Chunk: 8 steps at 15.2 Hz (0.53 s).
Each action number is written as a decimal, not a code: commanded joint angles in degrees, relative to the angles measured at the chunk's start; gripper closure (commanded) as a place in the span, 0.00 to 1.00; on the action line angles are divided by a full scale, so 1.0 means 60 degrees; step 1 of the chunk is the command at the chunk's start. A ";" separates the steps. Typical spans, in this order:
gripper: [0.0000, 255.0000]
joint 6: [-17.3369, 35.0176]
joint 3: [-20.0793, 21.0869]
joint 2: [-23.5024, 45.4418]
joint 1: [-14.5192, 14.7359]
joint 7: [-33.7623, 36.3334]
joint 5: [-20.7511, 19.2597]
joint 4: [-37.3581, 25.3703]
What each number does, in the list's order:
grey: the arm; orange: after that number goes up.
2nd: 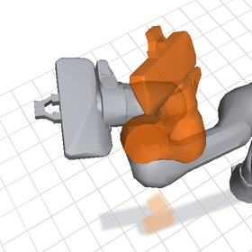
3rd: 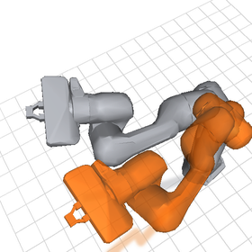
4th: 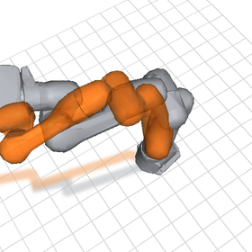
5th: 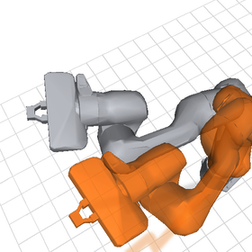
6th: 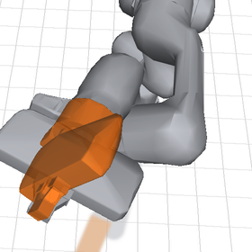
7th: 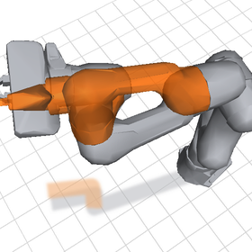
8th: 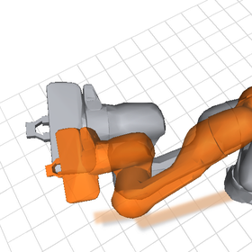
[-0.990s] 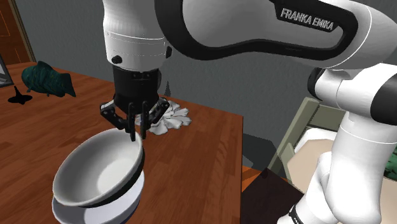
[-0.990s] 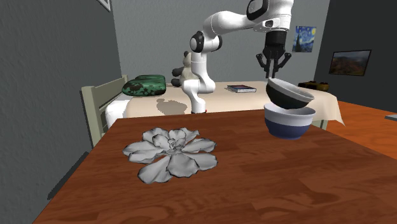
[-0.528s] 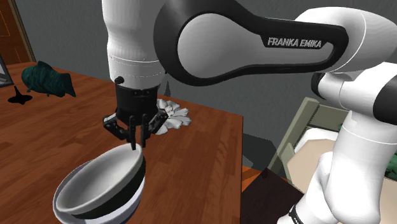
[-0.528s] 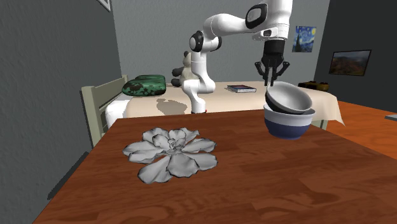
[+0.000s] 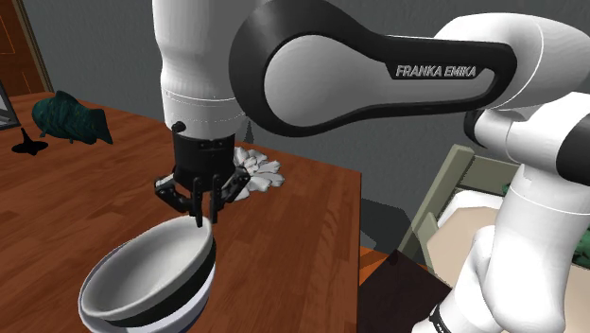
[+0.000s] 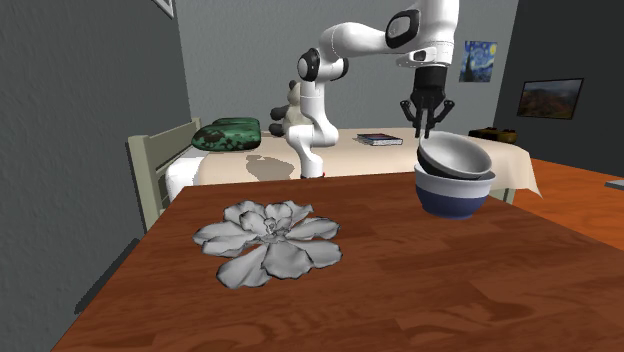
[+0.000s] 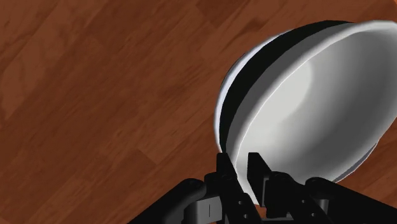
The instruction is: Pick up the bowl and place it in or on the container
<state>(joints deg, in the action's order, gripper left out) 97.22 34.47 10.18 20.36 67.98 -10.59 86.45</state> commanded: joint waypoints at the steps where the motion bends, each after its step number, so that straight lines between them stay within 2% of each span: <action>1: 0.00 -0.0001 0.0034 0.0034 0.0039 0.0011 0.0017 0.0008; 6: 0.00 -0.0014 0.0032 0.0013 0.0028 -0.0005 0.0031 0.0011; 8: 0.00 -0.0705 0.0070 0.0132 0.0139 0.0010 -0.0036 -0.0775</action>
<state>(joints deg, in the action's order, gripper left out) 94.79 34.79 10.49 20.85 67.95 -10.52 83.94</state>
